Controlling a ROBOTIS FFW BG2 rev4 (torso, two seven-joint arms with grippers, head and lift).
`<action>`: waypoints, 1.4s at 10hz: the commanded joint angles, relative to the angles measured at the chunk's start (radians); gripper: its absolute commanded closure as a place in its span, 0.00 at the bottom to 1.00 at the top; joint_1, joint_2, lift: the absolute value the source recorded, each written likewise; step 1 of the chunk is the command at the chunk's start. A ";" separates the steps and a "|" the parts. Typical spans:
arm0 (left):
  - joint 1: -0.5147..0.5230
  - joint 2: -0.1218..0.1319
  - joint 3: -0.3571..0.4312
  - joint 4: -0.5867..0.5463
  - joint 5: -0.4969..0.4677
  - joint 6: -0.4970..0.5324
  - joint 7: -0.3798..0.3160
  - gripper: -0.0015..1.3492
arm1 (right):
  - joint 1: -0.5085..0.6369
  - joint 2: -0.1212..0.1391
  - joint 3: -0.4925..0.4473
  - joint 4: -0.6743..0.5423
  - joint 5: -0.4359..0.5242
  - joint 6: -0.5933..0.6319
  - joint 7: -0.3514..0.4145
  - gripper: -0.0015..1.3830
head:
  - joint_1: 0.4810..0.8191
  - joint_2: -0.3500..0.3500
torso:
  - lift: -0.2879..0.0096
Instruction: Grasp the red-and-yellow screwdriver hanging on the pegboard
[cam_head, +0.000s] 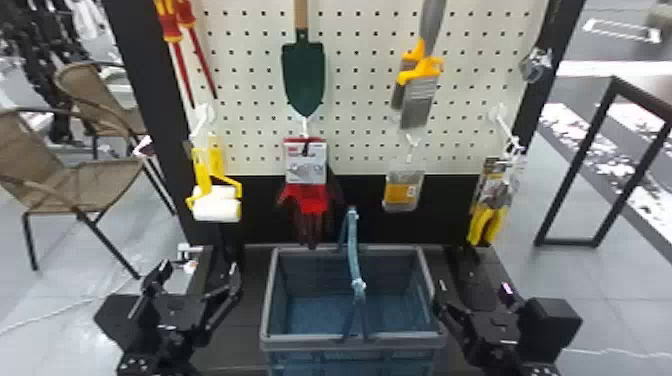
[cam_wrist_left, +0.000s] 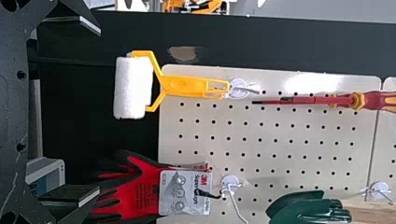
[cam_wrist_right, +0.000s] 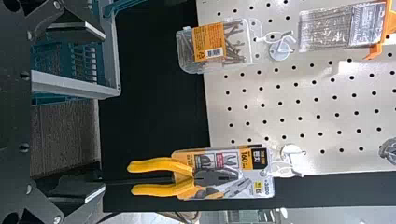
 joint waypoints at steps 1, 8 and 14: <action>0.001 0.000 0.006 -0.046 -0.018 0.034 0.000 0.09 | 0.000 0.000 0.000 0.000 -0.001 0.000 0.000 0.12 | 0.20 0.50 | 0.63; -0.133 -0.007 0.204 -0.328 -0.032 0.462 -0.262 0.08 | -0.001 0.000 0.000 0.000 -0.003 0.000 0.000 0.12 | 0.20 0.50 | 0.63; -0.367 0.074 0.284 -0.380 0.006 0.768 -0.446 0.09 | -0.001 -0.005 0.000 -0.003 -0.003 0.000 0.000 0.12 | 0.20 0.50 | 0.63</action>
